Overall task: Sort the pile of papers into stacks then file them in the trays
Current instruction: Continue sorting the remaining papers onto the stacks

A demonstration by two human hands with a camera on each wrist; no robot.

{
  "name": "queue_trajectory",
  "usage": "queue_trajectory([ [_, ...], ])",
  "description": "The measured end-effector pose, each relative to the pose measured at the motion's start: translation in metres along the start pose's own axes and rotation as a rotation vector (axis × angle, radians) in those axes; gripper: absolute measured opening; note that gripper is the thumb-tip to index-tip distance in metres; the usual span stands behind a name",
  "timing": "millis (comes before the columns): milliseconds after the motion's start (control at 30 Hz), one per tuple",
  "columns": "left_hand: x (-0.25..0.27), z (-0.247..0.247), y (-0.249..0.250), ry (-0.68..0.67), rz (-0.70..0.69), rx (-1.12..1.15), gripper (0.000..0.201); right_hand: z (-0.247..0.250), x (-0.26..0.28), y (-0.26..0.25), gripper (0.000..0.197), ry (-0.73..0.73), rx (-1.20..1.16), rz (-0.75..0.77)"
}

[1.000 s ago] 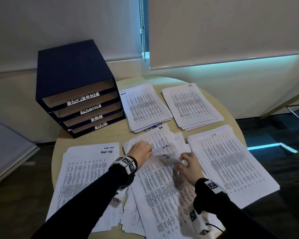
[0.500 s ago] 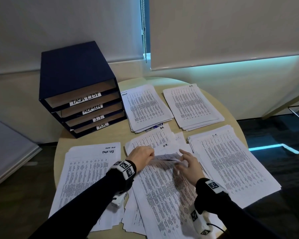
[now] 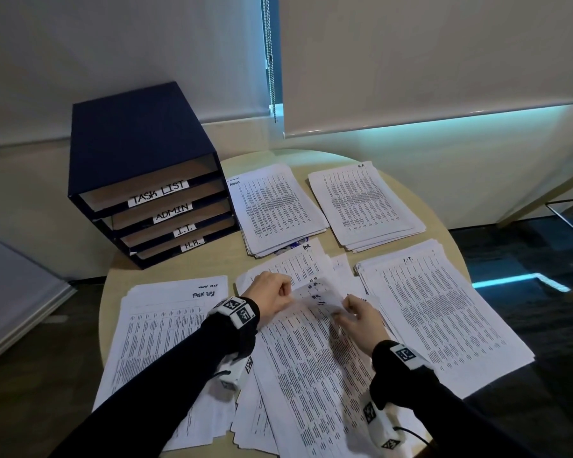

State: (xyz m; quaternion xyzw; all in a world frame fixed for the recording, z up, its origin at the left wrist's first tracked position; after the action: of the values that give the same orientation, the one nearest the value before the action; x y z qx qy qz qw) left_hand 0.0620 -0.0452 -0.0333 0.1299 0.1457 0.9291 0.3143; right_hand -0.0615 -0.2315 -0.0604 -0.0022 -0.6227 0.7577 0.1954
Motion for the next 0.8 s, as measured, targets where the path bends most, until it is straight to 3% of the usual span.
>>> queue_trajectory([
  [167,-0.004,-0.016,-0.001,-0.042,0.186,0.127,0.034,-0.002,-0.002,-0.001,0.015,-0.007,0.029,0.019],
  [300,-0.01,-0.023,-0.008,-0.089,0.346,0.241,0.025,-0.003,0.0,-0.003,0.042,0.029,-0.032,-0.029],
  [333,-0.01,-0.024,-0.009,-0.07,0.381,0.292,0.021,-0.003,0.0,-0.003,0.041,0.015,-0.024,-0.019],
  [400,-0.01,-0.023,-0.01,-0.03,0.43,0.402,0.019,-0.001,0.0,-0.003,0.02,-0.034,0.023,0.012],
  [567,-0.007,-0.016,-0.007,-0.127,0.306,0.284,0.015,0.003,0.002,-0.003,0.03,-0.065,0.12,0.055],
  [633,-0.007,-0.011,-0.005,-0.081,0.247,0.215,0.004,0.004,0.001,-0.003,0.02,-0.044,0.191,0.088],
  [700,-0.006,-0.006,-0.001,-0.063,0.177,0.144,0.006,0.005,-0.004,-0.003,0.008,-0.024,0.243,0.104],
  [800,-0.005,-0.001,0.001,-0.047,0.087,0.075,0.012,0.003,-0.013,-0.001,0.011,-0.037,0.248,0.061],
])
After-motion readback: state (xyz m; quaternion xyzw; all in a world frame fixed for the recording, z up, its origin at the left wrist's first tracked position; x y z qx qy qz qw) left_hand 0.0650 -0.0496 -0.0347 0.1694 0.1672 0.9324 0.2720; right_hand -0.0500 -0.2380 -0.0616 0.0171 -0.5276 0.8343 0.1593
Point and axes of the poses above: each hand's wrist, its own x-axis away from the middle knuckle, its own z-axis out of the back of the hand, y = z × x, the point moved 2 cm from there along -x, towards the middle knuckle, and after that the axes turned 13 degrees about -x, right-handed, at the moved point
